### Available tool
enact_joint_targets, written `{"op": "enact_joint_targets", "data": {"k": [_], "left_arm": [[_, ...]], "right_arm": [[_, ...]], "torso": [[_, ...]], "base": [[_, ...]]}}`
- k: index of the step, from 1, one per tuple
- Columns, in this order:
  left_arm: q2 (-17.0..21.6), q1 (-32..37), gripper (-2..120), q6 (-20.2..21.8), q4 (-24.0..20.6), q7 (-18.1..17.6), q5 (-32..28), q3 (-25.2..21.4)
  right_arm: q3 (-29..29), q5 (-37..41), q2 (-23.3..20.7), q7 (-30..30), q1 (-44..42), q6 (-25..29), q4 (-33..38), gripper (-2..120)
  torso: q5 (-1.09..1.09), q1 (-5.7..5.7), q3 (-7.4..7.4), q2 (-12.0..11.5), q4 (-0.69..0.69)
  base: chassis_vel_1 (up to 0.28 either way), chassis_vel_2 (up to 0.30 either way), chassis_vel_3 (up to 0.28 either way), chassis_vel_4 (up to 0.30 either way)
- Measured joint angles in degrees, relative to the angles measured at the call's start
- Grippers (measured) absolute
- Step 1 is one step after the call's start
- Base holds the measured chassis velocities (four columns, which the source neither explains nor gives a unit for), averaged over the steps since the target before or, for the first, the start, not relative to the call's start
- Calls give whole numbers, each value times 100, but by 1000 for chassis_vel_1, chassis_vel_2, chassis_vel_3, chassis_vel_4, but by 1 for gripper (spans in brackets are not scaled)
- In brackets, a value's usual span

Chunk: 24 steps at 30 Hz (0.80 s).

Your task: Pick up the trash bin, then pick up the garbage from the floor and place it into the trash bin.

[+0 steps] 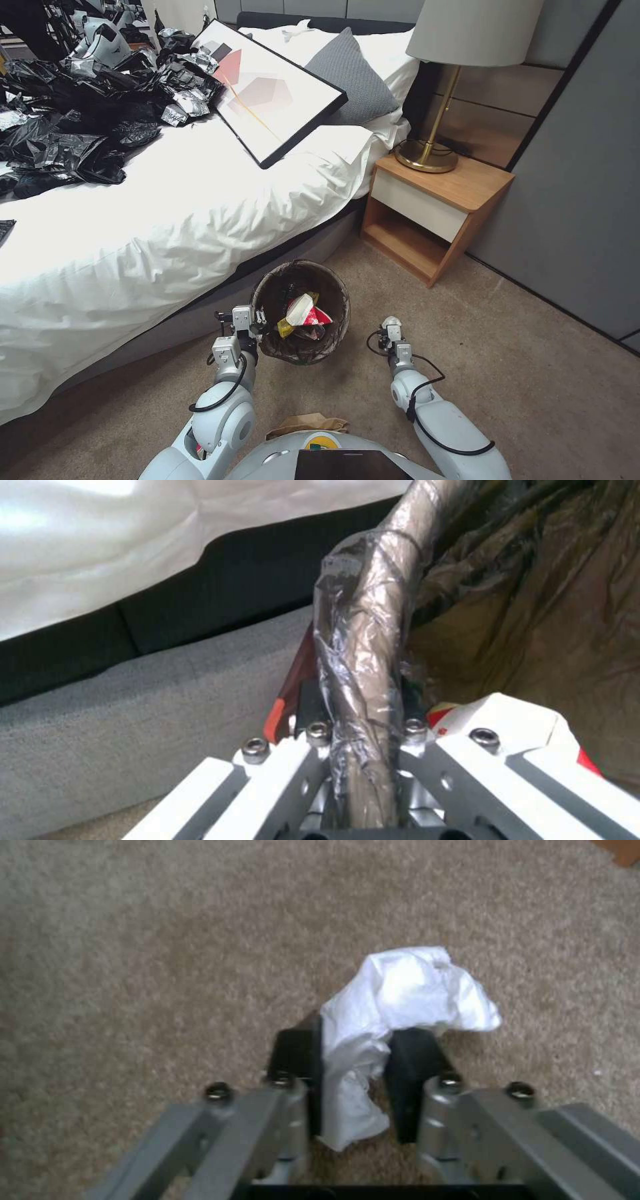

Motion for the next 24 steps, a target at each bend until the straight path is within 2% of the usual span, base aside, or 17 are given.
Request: {"op": "enact_joint_targets", "data": {"k": [1,3,5,6,16,19,24], "left_arm": [[0,0,2,0,0,0,0,0],[-3,-3,2,0,0,0,-1,0],[-6,-4,2,-1,0,-1,-1,1],[-10,-6,2,-1,0,-1,-1,4],[-14,-18,2,-4,29,0,-2,24],[-11,-20,2,-4,35,1,-6,33],[9,4,2,-2,37,6,-9,55]], "right_arm": [[0,0,0,0,0,0,0,20],[0,-11,-2,14,-1,0,25,9],[0,-12,-2,18,1,0,27,7],[0,-15,-2,23,5,3,26,0],[21,-82,-1,118,5,63,106,0],[73,-127,-52,199,-54,76,334,0],[250,-232,-343,407,-241,203,1209,0]], "torso": [[0,0,0,0,0],[0,0,0,0,0],[0,0,0,0,0],[0,0,0,0,0],[1,0,0,0,0],[1,0,0,0,0],[1,0,0,0,0]], "base": [[0,0,0,0],[0,0,0,0],[0,0,0,0],[0,0,0,0],[0,0,0,0],[0,0,0,0],[0,0,0,0]]}}
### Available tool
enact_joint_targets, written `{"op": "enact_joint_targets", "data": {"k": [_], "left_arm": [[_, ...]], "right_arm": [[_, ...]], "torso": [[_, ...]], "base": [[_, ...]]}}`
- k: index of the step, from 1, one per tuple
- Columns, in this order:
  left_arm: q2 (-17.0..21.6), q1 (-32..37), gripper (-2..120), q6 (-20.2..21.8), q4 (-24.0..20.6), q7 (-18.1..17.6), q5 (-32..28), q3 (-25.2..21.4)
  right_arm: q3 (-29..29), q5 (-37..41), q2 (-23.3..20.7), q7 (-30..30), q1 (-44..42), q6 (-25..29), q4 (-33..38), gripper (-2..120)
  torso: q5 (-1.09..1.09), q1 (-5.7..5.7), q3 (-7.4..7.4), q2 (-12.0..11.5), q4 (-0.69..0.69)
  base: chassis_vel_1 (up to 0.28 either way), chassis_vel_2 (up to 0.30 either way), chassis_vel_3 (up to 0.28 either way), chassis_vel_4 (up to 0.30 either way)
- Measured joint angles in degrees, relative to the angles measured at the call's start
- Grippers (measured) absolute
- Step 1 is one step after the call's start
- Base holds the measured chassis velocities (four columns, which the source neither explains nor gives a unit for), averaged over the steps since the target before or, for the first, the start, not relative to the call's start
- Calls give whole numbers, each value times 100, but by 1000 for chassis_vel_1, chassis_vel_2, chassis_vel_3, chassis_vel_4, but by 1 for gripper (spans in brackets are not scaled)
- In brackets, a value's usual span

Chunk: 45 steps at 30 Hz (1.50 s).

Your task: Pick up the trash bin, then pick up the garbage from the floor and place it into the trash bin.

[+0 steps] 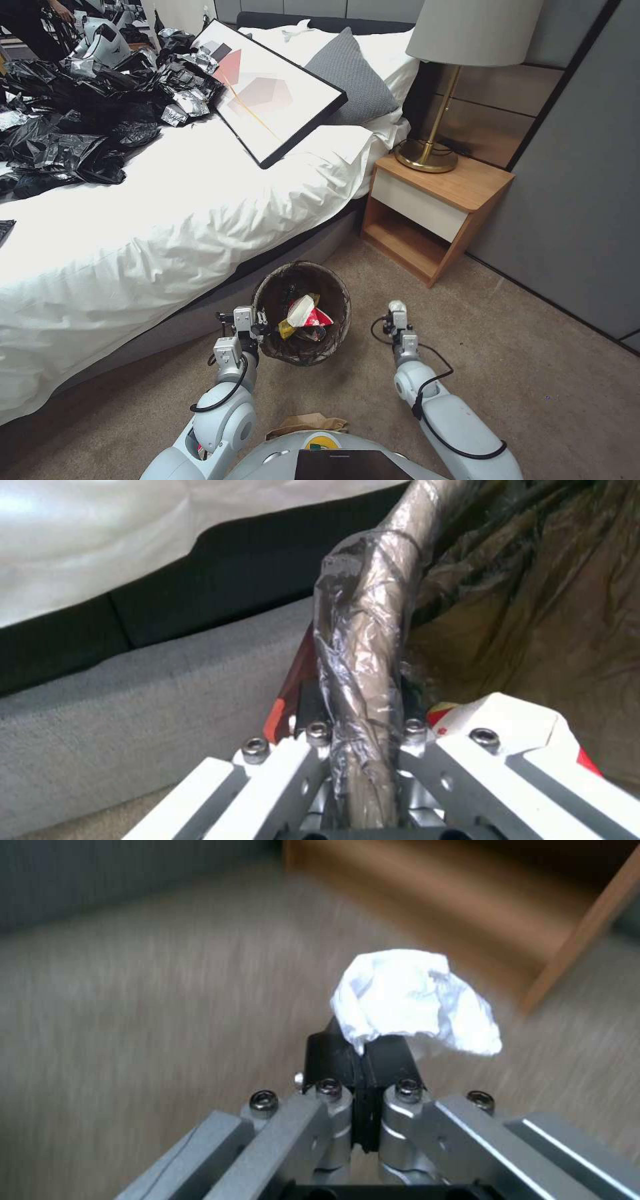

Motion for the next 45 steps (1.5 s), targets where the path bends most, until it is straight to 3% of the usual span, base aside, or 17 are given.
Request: {"op": "enact_joint_targets", "data": {"k": [11,14,22,31,42,45], "left_arm": [[15,75,2,32,1,27,-6,116],[20,89,2,40,9,31,-3,139],[48,95,2,57,29,34,10,185],[66,89,2,70,33,37,14,205],[67,86,2,71,38,38,18,206],[62,80,2,73,45,40,26,206]], "right_arm": [[310,-291,-537,201,-61,312,1585,0],[373,-155,-737,248,-88,320,2571,0],[342,261,-1058,46,-183,340,3880,0],[233,475,-1318,-332,-347,366,4699,0],[159,572,-1447,-510,-429,377,4996,0],[-68,725,-1760,-805,-518,397,5389,0]], "torso": [[0,0,0,0,0],[0,0,0,0,1],[0,0,0,0,0],[0,0,0,0,0],[0,0,0,0,0],[-1,0,0,0,0]], "base": [[0,0,0,0],[0,0,0,0],[0,0,0,0],[0,0,0,0],[0,0,0,0],[0,0,0,0]]}}
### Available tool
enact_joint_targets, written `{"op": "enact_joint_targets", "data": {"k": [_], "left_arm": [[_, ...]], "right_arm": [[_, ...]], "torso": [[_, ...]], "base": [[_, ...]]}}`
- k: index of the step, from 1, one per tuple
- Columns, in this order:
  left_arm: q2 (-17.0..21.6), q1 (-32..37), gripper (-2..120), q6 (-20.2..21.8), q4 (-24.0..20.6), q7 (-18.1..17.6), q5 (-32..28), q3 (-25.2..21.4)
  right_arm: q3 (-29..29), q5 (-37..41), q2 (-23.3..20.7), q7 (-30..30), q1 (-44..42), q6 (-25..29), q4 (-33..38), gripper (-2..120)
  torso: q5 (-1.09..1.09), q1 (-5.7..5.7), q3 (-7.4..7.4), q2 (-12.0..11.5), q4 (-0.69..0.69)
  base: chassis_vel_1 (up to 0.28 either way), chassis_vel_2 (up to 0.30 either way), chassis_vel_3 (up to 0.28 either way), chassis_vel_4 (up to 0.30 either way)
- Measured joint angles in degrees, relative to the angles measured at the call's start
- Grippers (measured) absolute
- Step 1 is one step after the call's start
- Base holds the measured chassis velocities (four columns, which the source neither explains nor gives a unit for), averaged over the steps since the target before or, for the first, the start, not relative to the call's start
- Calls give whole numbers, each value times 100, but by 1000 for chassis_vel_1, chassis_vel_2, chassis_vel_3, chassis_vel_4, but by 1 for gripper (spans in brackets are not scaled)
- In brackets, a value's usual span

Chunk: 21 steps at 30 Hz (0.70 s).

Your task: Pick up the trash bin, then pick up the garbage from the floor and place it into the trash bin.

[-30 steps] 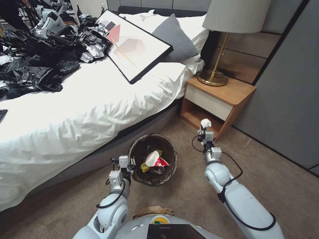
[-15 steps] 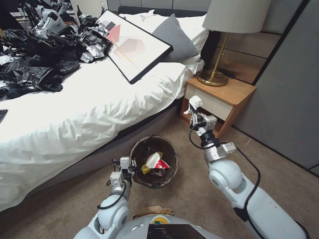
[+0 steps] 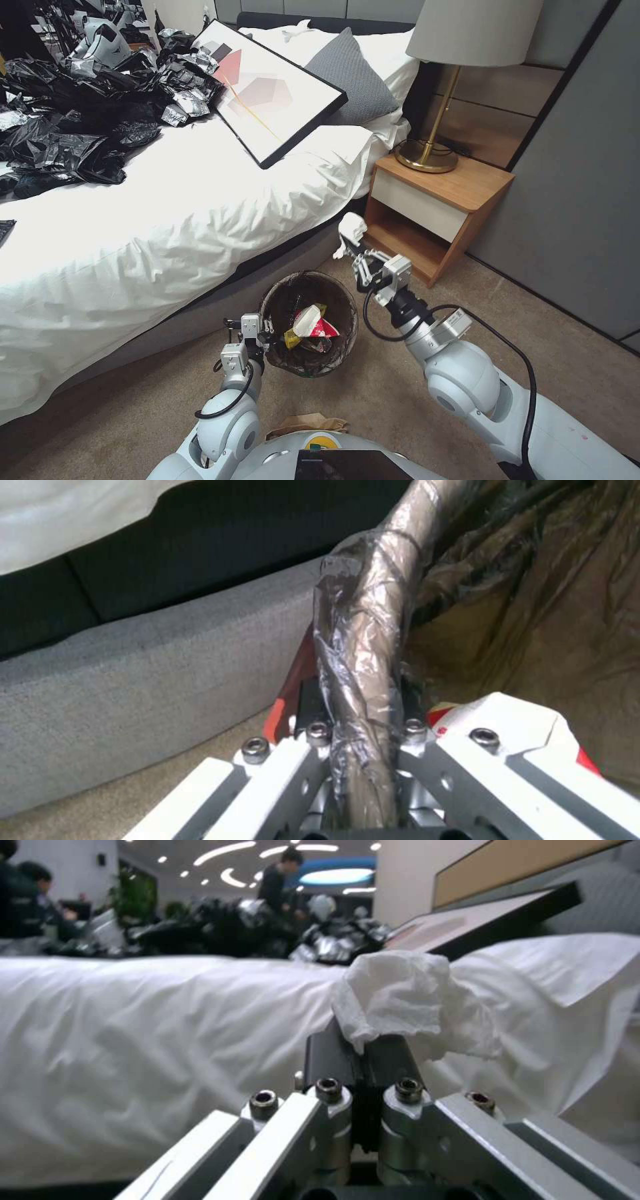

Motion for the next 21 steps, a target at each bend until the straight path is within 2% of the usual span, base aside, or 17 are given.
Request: {"op": "enact_joint_targets", "data": {"k": [4,7,8,10,11,13,15,21], "left_arm": [[-1,-8,2,2,-1,1,1,-3],[-21,-30,2,5,0,2,2,-11],[-21,-30,2,5,0,2,2,-11],[-56,-61,2,8,1,2,6,-7],[-56,-61,2,8,1,2,6,-7],[-74,-76,2,10,12,1,9,-4],[-77,-81,2,10,13,1,9,-4],[-72,-99,2,11,9,-1,2,-26]], "right_arm": [[-125,19,-182,-114,-36,2,86,0],[-509,12,-681,-296,-71,48,132,0],[-509,12,-681,-296,-71,48,132,0],[-987,-57,-1082,-358,-61,104,109,0],[-987,-57,-1082,-358,-61,104,109,0],[-1428,-93,-1229,-366,61,121,-5,0],[-1614,-102,-1243,-364,128,121,-96,0],[-2257,-219,-1035,-387,405,198,-661,0]], "torso": [[0,0,0,0,0],[1,0,0,0,1],[1,0,0,0,1],[0,0,0,0,0],[0,0,0,0,0],[1,0,0,0,0],[0,0,0,0,0],[0,0,0,0,0]], "base": [[0,0,0,0],[0,0,0,0],[0,0,0,0],[0,0,0,0],[0,0,0,0],[0,0,0,0],[0,0,0,0],[0,0,0,0]]}}
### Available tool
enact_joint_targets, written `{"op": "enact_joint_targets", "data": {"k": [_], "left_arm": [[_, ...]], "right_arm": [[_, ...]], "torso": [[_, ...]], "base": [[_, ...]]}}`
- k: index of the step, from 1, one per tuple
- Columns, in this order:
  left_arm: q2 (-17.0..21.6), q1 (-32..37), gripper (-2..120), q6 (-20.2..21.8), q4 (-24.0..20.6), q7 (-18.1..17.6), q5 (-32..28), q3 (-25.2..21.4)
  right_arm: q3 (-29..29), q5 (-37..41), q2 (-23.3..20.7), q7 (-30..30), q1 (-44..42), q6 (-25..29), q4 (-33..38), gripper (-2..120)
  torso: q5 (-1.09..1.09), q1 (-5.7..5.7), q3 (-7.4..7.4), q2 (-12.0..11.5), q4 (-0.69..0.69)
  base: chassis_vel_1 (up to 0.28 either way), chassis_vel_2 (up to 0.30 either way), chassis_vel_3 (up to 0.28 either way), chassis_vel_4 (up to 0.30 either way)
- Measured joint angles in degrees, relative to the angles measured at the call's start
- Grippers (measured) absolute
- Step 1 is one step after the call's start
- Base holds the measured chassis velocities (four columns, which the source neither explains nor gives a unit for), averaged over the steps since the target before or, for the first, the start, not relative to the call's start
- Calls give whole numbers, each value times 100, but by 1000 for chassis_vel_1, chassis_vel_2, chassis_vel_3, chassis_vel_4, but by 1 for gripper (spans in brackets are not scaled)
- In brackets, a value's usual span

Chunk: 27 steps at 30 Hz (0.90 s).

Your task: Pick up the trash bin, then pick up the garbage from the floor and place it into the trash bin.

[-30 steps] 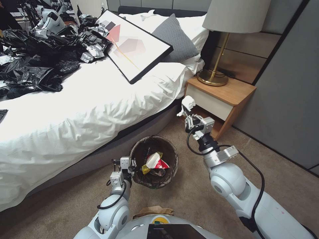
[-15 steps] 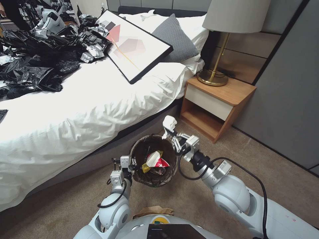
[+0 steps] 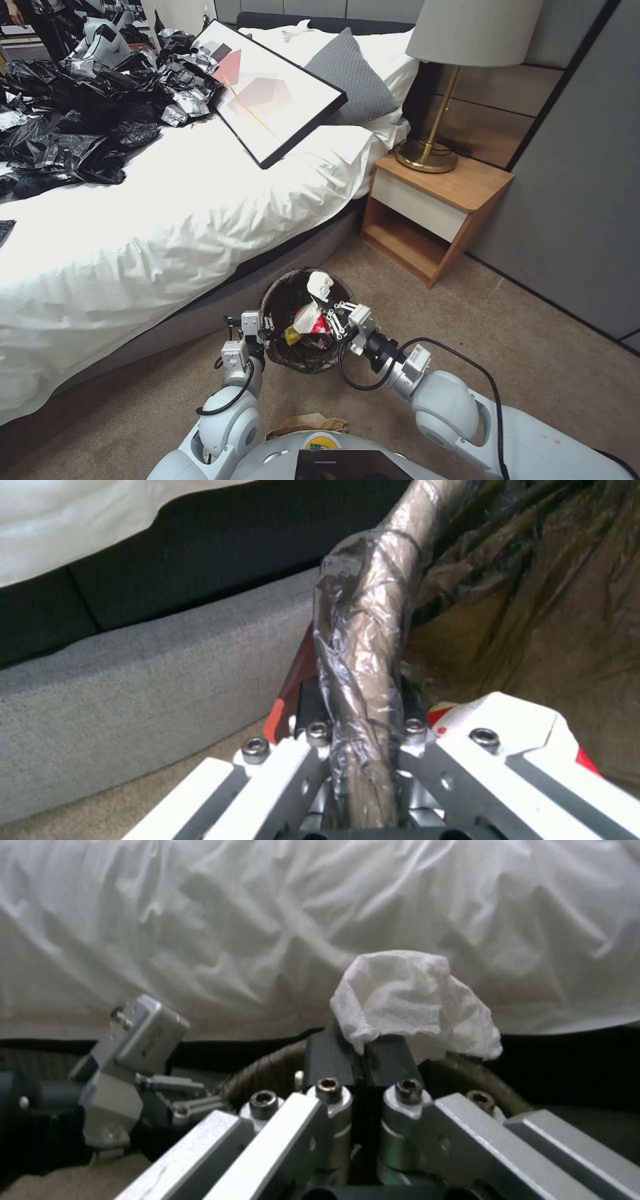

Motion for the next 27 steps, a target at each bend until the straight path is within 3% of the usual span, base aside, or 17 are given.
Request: {"op": "enact_joint_targets", "data": {"k": [10,27], "left_arm": [[-19,30,2,0,-60,0,1,-12],[-2,24,2,-2,-86,-2,-13,-26]], "right_arm": [[-548,-82,379,50,426,32,-748,1],[-700,-184,544,172,523,-17,-1064,65]], "torso": [[0,0,0,0,0],[0,0,0,0,0]], "base": [[0,0,0,0],[0,0,0,0]]}}
